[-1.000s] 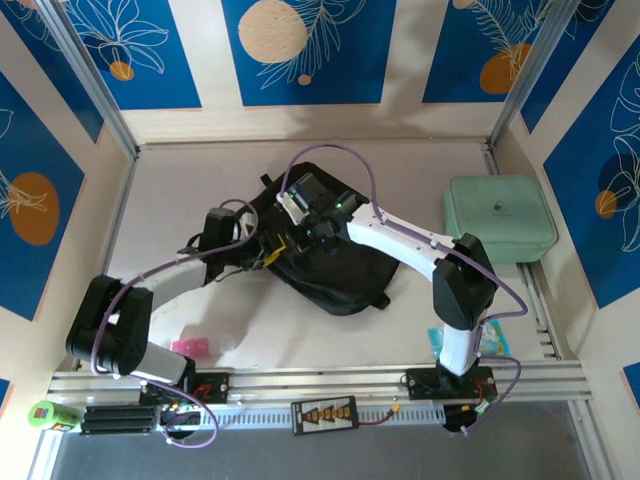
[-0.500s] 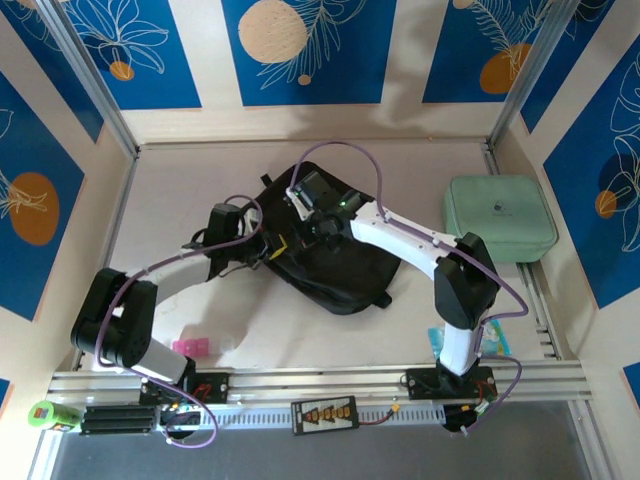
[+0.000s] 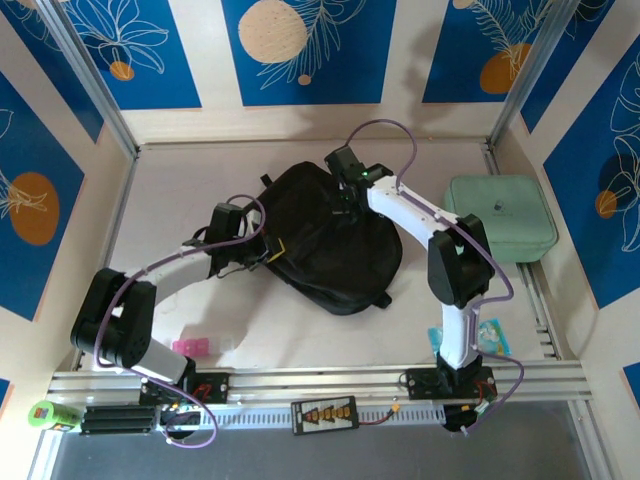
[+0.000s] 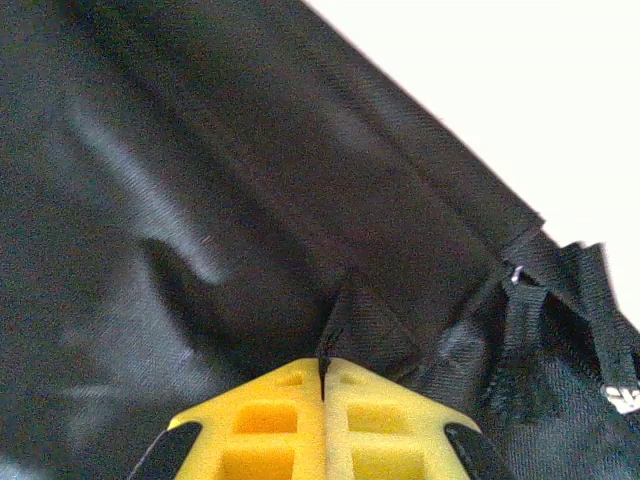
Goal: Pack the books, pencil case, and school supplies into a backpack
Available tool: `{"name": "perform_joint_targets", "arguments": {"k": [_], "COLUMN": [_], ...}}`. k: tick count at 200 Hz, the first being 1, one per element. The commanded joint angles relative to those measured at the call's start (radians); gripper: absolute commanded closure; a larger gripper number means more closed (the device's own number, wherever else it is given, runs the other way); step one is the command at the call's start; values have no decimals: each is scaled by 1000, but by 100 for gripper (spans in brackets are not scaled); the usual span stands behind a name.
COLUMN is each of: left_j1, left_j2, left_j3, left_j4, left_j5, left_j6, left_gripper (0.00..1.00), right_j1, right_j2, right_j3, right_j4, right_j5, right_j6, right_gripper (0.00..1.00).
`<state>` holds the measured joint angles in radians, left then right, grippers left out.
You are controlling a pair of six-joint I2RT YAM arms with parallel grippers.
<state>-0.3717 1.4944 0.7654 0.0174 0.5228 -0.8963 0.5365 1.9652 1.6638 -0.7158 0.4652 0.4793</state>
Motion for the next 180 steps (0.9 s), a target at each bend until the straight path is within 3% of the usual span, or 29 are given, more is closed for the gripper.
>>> {"name": "perform_joint_targets", "arguments": {"k": [1, 24, 57, 91, 140, 153, 162, 170, 180], "left_j1": [-1, -1, 15, 56, 58, 61, 61, 61, 62], "left_j2": [-14, -6, 64, 228, 453, 473, 472, 457, 428], "left_j3": [14, 20, 106, 349, 741, 784, 798, 802, 799], "left_j4": [-107, -114, -126, -193, -323, -339, -352, -362, -379], "left_j5": [-22, -28, -53, -144, -231, -254, -275, -293, -313], "left_j6": [46, 58, 107, 199, 301, 299, 298, 298, 304], "left_gripper": [100, 100, 100, 100, 90, 82, 67, 56, 48], "right_j1": [-38, -52, -61, -71, -108, -105, -103, -97, -88], "right_j2": [17, 36, 16, -13, -30, -44, -56, -73, -109], "right_j3": [59, 90, 50, -4, -30, -21, -8, 1, 1], "right_j4": [-40, -55, -5, 53, 108, 113, 109, 102, 96], "right_j5": [129, 129, -2, -128, -218, -209, -210, -207, -198], "right_j6": [67, 77, 60, 79, 160, 157, 144, 129, 102], "right_gripper": [100, 100, 100, 100, 100, 100, 97, 88, 68]}}
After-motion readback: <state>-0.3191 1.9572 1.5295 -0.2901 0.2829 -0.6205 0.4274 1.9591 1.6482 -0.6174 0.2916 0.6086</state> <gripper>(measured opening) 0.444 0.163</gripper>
